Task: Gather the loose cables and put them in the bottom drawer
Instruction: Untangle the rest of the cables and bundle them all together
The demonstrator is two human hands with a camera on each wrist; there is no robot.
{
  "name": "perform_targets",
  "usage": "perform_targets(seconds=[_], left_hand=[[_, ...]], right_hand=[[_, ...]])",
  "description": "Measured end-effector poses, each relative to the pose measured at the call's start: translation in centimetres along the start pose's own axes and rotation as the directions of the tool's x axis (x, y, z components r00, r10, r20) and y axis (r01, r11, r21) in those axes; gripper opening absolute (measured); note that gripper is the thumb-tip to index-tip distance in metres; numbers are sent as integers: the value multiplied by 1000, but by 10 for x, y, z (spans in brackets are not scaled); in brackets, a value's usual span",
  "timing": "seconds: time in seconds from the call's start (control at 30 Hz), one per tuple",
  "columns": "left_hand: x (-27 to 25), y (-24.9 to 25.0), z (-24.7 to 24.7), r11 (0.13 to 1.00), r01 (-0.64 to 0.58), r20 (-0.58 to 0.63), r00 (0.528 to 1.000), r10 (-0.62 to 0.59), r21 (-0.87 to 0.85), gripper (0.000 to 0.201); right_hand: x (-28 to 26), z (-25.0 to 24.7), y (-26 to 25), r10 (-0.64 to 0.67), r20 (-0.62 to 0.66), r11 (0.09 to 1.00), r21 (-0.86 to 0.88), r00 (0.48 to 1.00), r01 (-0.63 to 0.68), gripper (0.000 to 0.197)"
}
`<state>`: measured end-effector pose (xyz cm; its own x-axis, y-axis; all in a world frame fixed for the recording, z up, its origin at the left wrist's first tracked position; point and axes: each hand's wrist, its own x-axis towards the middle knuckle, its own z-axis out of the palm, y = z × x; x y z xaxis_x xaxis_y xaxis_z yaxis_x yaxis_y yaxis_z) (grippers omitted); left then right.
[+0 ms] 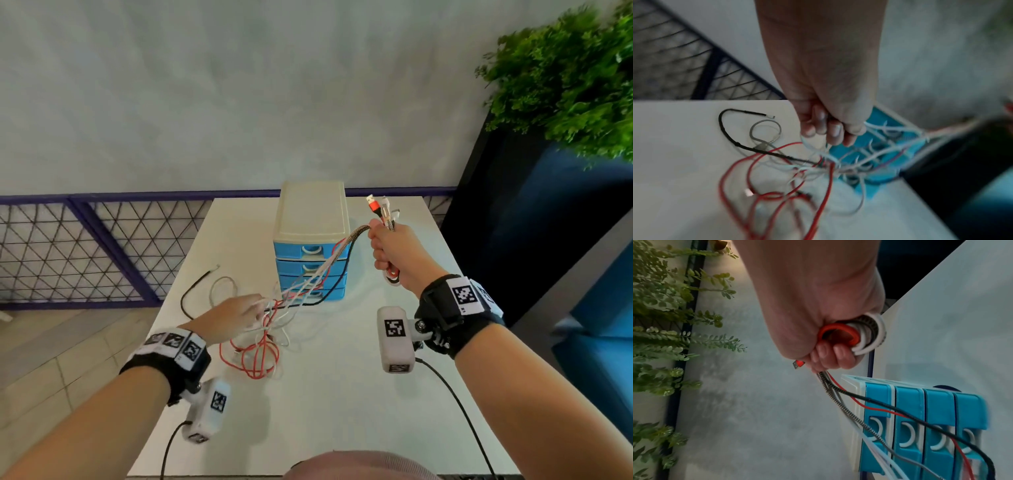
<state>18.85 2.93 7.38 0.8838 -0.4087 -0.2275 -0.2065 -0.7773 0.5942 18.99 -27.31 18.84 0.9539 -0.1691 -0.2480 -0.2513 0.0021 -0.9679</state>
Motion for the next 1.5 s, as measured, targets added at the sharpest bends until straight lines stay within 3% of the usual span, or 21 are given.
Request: perform_targets(seconds=[0.1, 0.23, 0.3, 0.37, 0.43, 0.47, 0.53, 0.57, 0.63, 0.7, 0.77, 0.83, 0.9, 0.93, 1.0, 1.07, 1.2, 1.27, 1.33, 1.43, 1.5], left_hand=[[0, -13, 10, 953, -41, 113, 994, 7, 302, 22], [0, -11, 0, 971, 88, -184, 974, -130, -223, 34], [-1, -10, -5, 787, 49, -259, 930, -261, -615, 37], [-6, -2, -6, 419, -41, -205, 912, -355, -907, 28], [-8, 7, -7, 156, -84, -141, 907, -398, -984, 29], [-9, 9, -7, 143, -77, -128, 909, -397, -987, 33], [-9, 11, -8, 328, -43, -170, 914, -368, -944, 37], [-9, 9, -9, 549, -13, -226, 919, -323, -836, 38], [-13, -4, -12, 953, 81, -286, 943, -168, -292, 39], [-19, -18, -13, 991, 98, -222, 972, -75, 92, 38], [-21, -28, -12, 973, 109, -157, 985, -78, 202, 41], [-20, -31, -10, 981, 134, -121, 986, -118, 136, 48], [-20, -30, -9, 970, 176, -135, 971, -200, -167, 58], [-23, -28, -10, 886, 183, -137, 955, -264, -427, 61], [-29, -29, -10, 538, 99, -113, 931, -346, -837, 58], [-34, -28, -10, 281, 19, -90, 925, -369, -959, 50], [-36, -16, -8, 31, -26, -35, 939, -343, -999, 47], [-35, -11, -7, 163, 18, -44, 929, -368, -987, 43], [-33, -11, -6, 447, 48, -120, 933, -340, -893, 39], [-31, -15, -8, 875, 52, -211, 962, -173, -481, 35], [-29, -18, -8, 986, 21, -169, 984, -50, -165, 39]], right_hand=[[2, 3, 2, -9, -18, 999, -37, 1000, 8, 26], [7, -4, 8, 17, -61, 1000, 19, 998, -16, 27], [10, -8, 11, 25, -64, 998, 59, 998, -21, 28], [11, -12, 13, 27, -64, 997, 71, 998, -23, 28], [13, -13, 14, 28, -69, 997, 75, 997, -23, 28], [13, -12, 14, 32, -72, 997, 74, 997, -27, 27], [14, -12, 13, 35, -86, 997, 68, 996, -30, 27], [15, -13, 13, 30, -97, 997, 70, 995, -23, 27], [16, -17, 12, 18, -124, 996, 88, 992, -7, 28], [17, -21, 10, 17, -133, 997, 78, 991, -6, 29], [16, -20, 10, 17, -122, 999, 48, 992, -12, 30], [15, -17, 10, 16, -114, 999, 32, 993, -12, 29], [14, -17, 6, 7, -116, 1000, 25, 993, -4, 28], [14, -19, 3, 7, -123, 1000, 24, 992, -4, 28], [14, -25, 1, 15, -136, 999, 49, 991, -8, 28], [14, -28, 2, 22, -131, 998, 66, 991, -13, 27], [13, -23, 7, 44, -101, 996, 79, 994, -36, 27], [14, -22, 8, 41, -87, 995, 91, 995, -33, 27], [15, -21, 7, 31, -86, 996, 91, 996, -23, 28], [14, -21, 5, 16, -88, 997, 74, 996, -9, 29], [13, -21, 4, 13, -81, 998, 68, 997, -8, 29]])
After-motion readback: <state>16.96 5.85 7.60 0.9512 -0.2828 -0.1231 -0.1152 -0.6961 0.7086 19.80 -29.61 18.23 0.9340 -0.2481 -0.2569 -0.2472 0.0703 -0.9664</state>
